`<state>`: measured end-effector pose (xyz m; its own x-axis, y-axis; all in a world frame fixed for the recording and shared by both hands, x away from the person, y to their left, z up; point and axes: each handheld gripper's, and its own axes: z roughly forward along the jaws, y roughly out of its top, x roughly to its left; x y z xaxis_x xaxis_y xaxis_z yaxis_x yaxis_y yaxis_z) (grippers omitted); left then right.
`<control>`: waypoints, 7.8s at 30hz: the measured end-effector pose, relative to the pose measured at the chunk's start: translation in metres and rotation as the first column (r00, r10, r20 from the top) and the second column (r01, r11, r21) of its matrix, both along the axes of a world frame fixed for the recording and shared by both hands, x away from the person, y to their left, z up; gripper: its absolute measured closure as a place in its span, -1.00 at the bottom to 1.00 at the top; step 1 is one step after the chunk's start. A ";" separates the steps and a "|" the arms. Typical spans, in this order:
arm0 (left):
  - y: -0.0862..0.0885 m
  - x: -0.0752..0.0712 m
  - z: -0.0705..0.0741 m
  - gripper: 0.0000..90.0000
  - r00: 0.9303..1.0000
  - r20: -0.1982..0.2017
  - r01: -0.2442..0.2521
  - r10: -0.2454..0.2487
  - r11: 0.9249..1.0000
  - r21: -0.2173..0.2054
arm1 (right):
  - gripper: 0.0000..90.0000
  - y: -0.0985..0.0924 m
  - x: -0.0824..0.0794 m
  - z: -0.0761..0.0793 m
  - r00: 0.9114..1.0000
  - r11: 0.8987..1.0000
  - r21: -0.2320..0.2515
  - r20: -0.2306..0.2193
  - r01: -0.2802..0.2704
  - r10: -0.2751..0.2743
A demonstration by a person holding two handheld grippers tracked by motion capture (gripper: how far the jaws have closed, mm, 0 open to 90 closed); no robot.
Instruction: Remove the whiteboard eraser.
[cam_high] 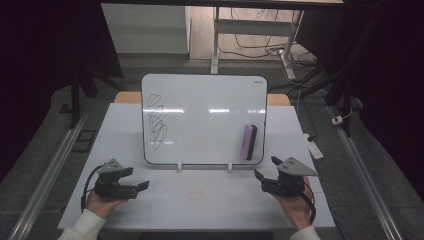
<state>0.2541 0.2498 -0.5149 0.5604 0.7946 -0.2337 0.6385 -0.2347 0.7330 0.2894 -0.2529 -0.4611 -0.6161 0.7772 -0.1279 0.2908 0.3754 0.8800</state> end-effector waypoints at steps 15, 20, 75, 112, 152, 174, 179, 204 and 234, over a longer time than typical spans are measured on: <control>0.001 0.000 -0.001 -0.69 1.000 0.001 0.002 -0.002 1.000 0.002 | -0.27 0.050 0.039 0.013 0.991 0.991 0.011 -0.027 0.133 -0.132; 0.002 0.000 -0.002 -0.69 1.000 0.000 -0.001 0.001 1.000 0.005 | -0.14 0.059 0.048 0.010 0.982 0.982 -0.010 -0.012 0.191 -0.191; -0.003 -0.002 0.010 -0.68 0.999 0.029 -0.021 0.023 0.996 -0.085 | 0.37 0.087 0.008 0.005 0.999 0.976 0.213 0.000 -0.047 0.049; -0.086 0.040 0.040 -0.67 0.989 0.059 0.142 -0.132 0.963 -0.227 | 0.37 0.156 -0.001 -0.029 0.966 0.939 0.256 -0.058 -0.230 0.252; -0.075 0.047 0.047 -0.09 0.993 0.063 0.115 -0.103 0.966 -0.232 | -0.20 0.129 0.000 -0.023 0.964 0.936 0.250 -0.035 -0.247 0.264; -0.041 0.041 0.052 -0.08 0.993 0.117 0.040 -0.024 0.989 -0.143 | -0.22 -0.021 0.007 -0.028 0.999 0.997 0.082 -0.036 -0.008 0.011; -0.039 0.041 0.055 -0.08 0.991 0.134 0.038 -0.022 0.992 -0.116 | -0.21 -0.027 0.011 -0.031 0.999 0.998 0.060 -0.037 0.003 -0.001; -0.023 0.080 0.106 -0.08 0.978 0.200 -0.046 0.065 0.994 -0.096 | -0.22 -0.028 0.017 -0.038 0.999 0.999 0.048 -0.041 0.006 -0.004; -0.013 0.123 0.152 -0.08 0.967 0.213 -0.133 0.139 0.990 -0.044 | -0.25 -0.024 0.011 -0.037 1.000 1.000 0.023 -0.028 0.007 -0.006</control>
